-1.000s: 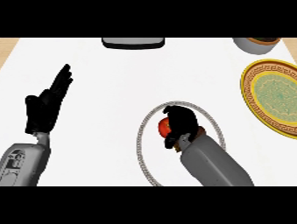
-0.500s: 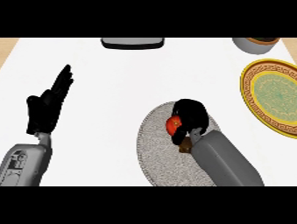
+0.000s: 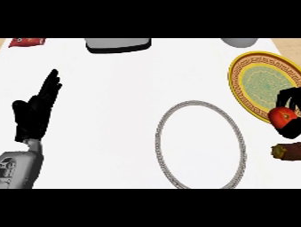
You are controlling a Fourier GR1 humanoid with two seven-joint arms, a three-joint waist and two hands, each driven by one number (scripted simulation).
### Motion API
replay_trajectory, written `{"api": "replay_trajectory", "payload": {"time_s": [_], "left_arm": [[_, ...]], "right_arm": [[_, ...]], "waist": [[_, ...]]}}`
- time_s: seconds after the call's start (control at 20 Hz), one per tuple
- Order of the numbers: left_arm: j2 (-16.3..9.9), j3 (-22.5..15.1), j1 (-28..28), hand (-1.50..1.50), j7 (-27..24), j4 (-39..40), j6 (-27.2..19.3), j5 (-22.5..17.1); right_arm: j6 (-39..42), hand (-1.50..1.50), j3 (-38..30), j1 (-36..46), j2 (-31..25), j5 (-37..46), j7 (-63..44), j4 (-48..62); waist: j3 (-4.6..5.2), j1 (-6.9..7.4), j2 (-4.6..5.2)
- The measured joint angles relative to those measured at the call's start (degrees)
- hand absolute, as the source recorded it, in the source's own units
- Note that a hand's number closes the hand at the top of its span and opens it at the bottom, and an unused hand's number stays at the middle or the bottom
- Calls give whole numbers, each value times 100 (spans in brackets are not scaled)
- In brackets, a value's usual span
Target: Pick the tomato from the placemat and place it in the plate
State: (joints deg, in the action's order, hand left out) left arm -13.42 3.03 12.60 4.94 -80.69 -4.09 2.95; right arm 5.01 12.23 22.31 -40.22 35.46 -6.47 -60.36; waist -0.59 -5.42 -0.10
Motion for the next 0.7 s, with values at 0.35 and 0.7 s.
{"api": "replay_trajectory", "payload": {"time_s": [0.35,0.7], "left_arm": [[19,11,-53,0,-34,-42,-5,-17],[68,-128,33,0,-50,-88,104,-5]], "right_arm": [[-379,150,-1448,-95,-1171,-1078,2533,457],[192,150,-2469,-208,-1854,-2047,5144,1465]], "waist": [[-27,37,15],[-5,359,63]]}}
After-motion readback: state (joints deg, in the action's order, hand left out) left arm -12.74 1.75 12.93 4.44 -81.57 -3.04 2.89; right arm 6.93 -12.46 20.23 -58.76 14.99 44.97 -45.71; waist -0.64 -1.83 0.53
